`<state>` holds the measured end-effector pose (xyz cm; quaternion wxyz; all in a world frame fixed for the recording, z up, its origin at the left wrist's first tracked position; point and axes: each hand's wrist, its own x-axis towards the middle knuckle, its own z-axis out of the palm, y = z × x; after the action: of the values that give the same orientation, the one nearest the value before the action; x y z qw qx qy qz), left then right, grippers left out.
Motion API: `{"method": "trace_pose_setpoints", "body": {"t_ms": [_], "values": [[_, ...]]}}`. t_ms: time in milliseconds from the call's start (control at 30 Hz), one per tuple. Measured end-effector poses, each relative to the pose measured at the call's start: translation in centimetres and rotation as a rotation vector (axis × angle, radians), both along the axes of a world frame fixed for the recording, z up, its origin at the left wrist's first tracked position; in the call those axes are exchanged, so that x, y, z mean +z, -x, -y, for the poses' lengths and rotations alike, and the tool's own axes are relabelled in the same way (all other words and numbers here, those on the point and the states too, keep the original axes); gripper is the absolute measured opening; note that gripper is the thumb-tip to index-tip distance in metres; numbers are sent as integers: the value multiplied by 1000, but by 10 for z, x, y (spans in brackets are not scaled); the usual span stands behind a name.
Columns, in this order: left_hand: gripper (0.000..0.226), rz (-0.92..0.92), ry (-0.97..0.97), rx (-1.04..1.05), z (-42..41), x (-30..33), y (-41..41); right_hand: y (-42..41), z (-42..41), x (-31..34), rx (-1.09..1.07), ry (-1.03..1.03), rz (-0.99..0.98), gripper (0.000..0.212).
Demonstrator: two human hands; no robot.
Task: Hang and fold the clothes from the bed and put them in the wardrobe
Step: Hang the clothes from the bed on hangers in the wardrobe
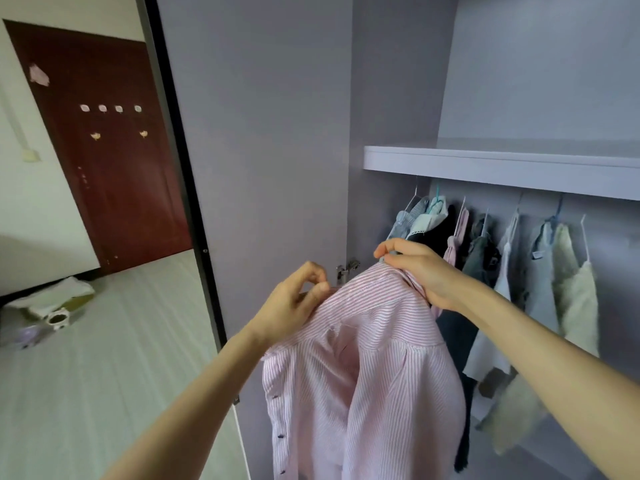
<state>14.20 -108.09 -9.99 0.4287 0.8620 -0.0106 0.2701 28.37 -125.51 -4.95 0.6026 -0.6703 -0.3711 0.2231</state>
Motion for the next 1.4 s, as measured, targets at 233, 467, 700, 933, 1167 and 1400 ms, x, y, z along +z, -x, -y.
{"method": "trace_pose_setpoints", "body": {"t_ms": [233, 467, 700, 933, 1167, 1400], "values": [[43, -96, -351, 191, 19, 13, -13, -6, 10, 4, 45, 64, 43, 25], [27, 29, -598, 279, 21, 22, -29, -10, 32, -18, 146, 394, 422, 7], [22, 215, -510, 222, 50, 31, -52, -23, 47, -52, -7, 406, 306, 14], [14, 287, -84, 119, 54, 42, -71, -45, 71, -64, -35, 497, 37, 3], [34, 54, -486, 237, 40, 45, -88, -102, 114, -64, -573, 236, 375, 32], [48, -151, -501, 348, 30, 30, -117, -112, 135, -80, -470, 218, 708, 34]]}}
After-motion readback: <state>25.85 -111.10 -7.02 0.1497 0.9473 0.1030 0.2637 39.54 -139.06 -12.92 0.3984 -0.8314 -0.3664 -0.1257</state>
